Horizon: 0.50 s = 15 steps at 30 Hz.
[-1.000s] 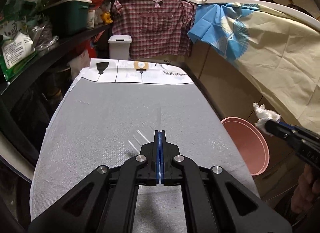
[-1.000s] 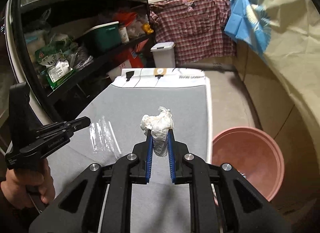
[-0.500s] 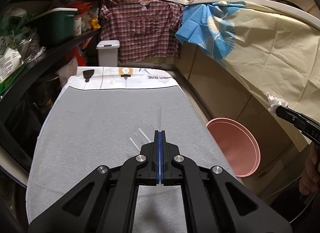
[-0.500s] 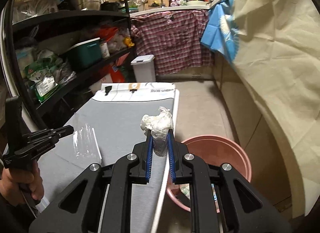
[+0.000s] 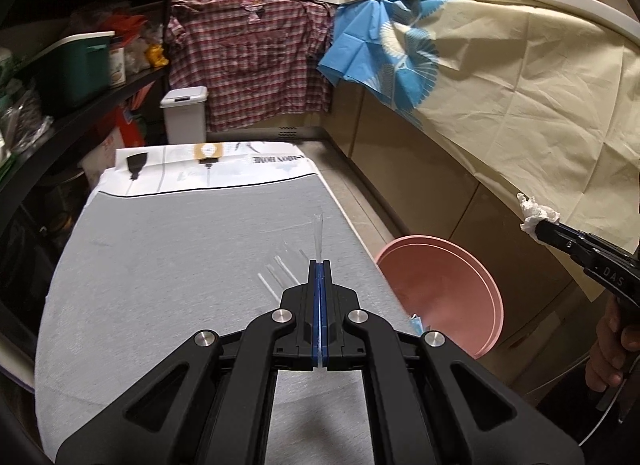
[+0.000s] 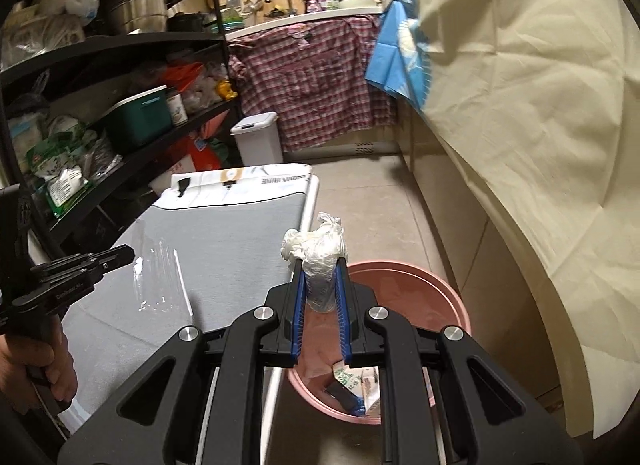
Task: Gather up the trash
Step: 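Carry the white tissue with the right tool while the left tool carries the plastic wrap over the bucket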
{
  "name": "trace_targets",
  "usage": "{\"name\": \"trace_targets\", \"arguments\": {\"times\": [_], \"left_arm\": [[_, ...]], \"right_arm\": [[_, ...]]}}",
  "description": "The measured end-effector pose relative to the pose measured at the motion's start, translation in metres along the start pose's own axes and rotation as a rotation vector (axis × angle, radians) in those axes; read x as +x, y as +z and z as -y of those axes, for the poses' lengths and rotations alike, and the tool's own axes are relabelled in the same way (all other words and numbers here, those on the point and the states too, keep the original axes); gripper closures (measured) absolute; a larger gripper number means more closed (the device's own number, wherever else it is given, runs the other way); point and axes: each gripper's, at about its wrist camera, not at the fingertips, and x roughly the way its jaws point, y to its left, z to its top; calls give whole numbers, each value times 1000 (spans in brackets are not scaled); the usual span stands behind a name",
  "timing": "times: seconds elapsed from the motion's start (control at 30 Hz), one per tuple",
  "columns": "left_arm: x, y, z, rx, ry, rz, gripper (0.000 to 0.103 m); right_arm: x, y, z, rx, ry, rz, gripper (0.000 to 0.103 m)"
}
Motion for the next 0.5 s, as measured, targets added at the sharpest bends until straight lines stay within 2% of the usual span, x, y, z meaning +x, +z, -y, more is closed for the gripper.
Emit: {"name": "trace_targets", "arguments": {"times": [0.5], "left_arm": [[25, 24, 52, 39, -109, 13, 103]], "right_arm": [[15, -9, 42, 104, -82, -52, 88]]}}
